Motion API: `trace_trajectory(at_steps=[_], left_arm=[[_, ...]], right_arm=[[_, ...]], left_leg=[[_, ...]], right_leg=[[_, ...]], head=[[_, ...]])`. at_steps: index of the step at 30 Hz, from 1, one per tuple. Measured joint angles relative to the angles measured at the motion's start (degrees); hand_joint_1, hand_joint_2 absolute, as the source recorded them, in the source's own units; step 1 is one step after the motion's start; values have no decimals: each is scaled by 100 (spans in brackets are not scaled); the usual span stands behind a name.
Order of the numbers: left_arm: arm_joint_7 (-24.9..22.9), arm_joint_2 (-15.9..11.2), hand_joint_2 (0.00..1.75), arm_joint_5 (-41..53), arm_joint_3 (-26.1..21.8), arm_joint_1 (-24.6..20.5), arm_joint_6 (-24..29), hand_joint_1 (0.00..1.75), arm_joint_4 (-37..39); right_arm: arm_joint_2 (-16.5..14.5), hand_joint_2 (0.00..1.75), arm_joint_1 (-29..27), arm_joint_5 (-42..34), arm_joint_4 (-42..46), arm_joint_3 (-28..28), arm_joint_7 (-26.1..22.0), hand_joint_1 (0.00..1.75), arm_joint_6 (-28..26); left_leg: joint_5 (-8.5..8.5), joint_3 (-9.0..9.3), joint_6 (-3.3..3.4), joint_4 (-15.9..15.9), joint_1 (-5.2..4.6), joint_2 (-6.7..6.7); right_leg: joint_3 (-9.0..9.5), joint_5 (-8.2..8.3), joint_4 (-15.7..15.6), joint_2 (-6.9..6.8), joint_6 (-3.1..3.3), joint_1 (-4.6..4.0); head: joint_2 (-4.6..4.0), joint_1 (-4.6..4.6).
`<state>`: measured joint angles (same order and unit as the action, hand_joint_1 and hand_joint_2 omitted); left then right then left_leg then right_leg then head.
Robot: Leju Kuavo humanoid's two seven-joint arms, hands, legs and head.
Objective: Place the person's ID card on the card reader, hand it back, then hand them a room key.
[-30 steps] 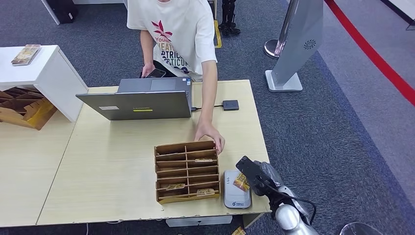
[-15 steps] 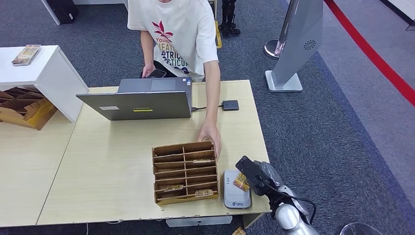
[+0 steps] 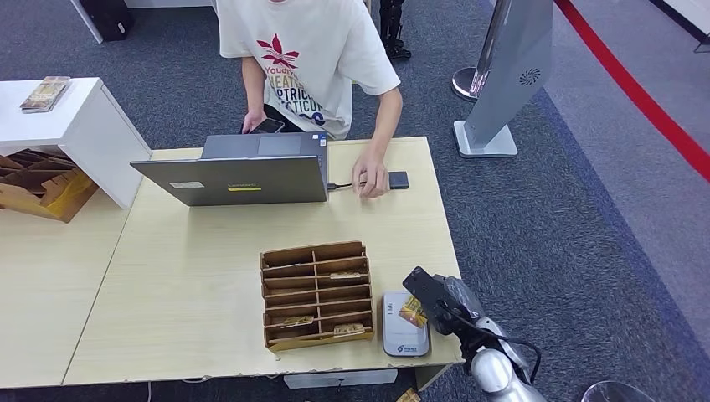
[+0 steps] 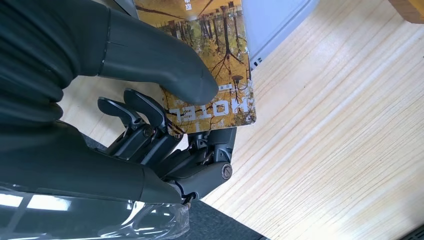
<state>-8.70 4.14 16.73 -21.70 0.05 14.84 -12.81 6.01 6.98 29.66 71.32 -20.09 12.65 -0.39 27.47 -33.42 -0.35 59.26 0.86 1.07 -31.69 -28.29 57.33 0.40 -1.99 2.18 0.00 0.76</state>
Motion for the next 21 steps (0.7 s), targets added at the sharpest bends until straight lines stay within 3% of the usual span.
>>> trace_trajectory(at_steps=[21], left_arm=[[0,-1,0,43,-10,-1,-6,0,0]], right_arm=[[15,175,2,18,2,-8,33,175,0]], left_leg=[[0,3,0,0,0,0]], right_leg=[[3,0,0,0,0,0]], head=[[0,1]])
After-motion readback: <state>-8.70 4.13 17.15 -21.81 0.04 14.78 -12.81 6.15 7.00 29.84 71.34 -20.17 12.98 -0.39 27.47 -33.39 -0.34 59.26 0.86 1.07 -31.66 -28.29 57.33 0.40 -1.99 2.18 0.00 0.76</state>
